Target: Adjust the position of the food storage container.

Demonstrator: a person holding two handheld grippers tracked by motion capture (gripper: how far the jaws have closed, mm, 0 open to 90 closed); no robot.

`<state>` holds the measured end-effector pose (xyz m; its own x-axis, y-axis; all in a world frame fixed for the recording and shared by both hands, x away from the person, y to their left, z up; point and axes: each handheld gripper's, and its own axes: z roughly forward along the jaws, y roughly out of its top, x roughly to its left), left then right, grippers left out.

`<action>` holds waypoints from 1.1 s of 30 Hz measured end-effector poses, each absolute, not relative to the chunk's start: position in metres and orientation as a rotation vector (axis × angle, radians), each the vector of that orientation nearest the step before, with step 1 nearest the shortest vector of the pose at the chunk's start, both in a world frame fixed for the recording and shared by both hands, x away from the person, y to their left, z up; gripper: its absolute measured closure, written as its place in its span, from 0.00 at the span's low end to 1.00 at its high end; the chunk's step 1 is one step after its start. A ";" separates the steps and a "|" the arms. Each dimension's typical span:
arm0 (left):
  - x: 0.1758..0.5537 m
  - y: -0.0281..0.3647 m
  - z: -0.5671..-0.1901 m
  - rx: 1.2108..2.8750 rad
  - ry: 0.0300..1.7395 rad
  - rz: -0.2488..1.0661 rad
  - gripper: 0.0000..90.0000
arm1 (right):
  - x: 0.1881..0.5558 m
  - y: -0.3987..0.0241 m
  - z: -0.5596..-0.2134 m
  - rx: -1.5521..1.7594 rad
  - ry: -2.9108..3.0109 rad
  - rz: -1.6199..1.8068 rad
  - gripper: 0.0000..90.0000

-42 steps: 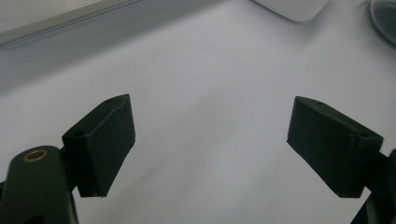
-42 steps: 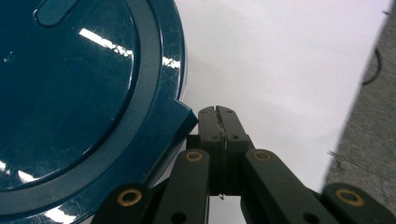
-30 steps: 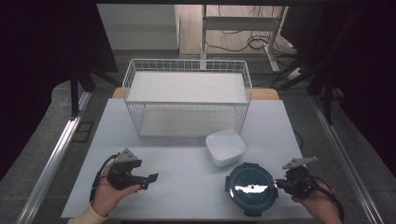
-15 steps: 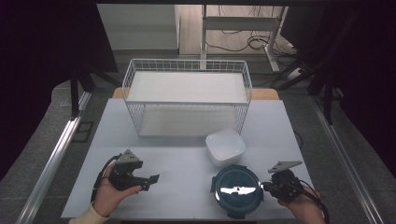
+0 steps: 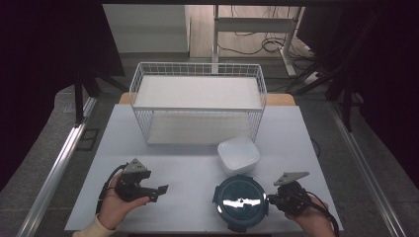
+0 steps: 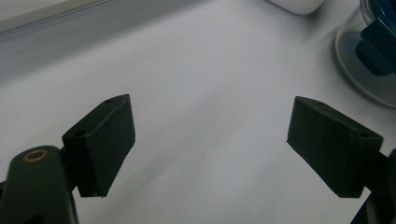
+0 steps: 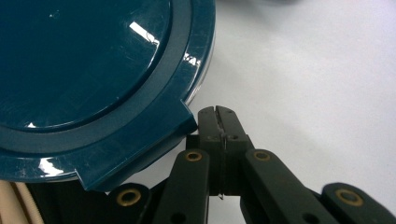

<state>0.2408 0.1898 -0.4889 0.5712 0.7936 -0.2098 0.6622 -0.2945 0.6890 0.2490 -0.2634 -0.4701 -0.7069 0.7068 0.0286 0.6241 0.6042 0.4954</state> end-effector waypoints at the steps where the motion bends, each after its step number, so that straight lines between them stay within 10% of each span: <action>1: 0.241 0.190 -0.489 2.042 1.161 0.219 0.17 | 0.249 -0.263 -0.470 1.105 2.662 0.721 1.00; 33: 0.242 0.192 -0.494 2.047 1.174 0.203 0.17 | 0.263 -0.187 -0.475 1.000 2.736 0.780 1.00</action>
<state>0.2419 0.1922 -0.4940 0.5658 0.7950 -0.2189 0.6749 -0.2941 0.6767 0.2632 -0.1868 -0.4749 -0.7729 0.6319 0.0573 0.5671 0.6476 0.5089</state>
